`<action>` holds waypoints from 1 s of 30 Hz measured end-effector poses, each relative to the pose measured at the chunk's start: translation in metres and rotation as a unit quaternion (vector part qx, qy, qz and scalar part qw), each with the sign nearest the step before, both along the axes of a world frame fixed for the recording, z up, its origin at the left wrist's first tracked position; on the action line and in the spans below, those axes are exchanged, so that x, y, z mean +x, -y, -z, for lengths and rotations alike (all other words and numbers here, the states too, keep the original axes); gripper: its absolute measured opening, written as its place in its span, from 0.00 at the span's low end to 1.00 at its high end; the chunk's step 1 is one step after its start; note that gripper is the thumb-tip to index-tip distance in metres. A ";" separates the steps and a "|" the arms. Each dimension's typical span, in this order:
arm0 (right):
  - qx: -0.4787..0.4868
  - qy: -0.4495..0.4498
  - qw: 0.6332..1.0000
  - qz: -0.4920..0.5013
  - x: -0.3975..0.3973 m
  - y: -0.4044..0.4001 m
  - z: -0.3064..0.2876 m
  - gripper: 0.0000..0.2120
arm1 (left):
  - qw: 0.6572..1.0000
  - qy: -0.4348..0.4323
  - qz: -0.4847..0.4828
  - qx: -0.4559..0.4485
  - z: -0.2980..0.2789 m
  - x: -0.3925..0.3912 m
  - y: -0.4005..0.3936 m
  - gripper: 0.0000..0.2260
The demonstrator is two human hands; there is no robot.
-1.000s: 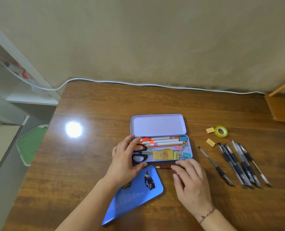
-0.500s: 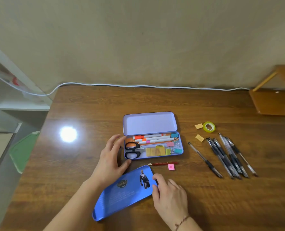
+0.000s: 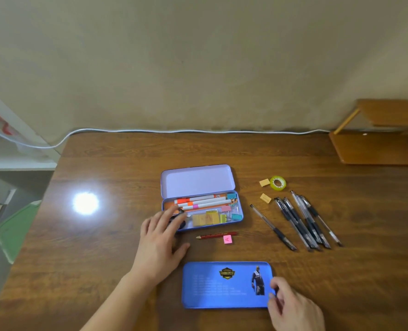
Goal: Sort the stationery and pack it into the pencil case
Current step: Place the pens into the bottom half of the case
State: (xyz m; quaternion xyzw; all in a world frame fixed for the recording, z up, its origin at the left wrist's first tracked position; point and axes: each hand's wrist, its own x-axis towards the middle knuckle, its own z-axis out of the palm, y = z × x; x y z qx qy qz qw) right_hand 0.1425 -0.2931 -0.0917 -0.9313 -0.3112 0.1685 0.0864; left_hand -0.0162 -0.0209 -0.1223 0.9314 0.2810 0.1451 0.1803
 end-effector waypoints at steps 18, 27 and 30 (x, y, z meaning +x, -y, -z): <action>-0.021 0.102 0.993 -0.063 0.110 -0.035 -0.006 0.15 | 0.984 0.048 -0.157 -0.069 0.003 0.035 0.017 0.39; 0.125 0.152 0.899 -0.392 0.073 -0.009 0.022 0.06 | 0.996 0.077 0.028 -0.045 0.015 0.005 0.120 0.50; 0.111 0.159 0.880 -0.433 0.074 -0.019 0.027 0.05 | 0.998 0.038 0.035 -0.041 0.014 0.012 0.124 0.49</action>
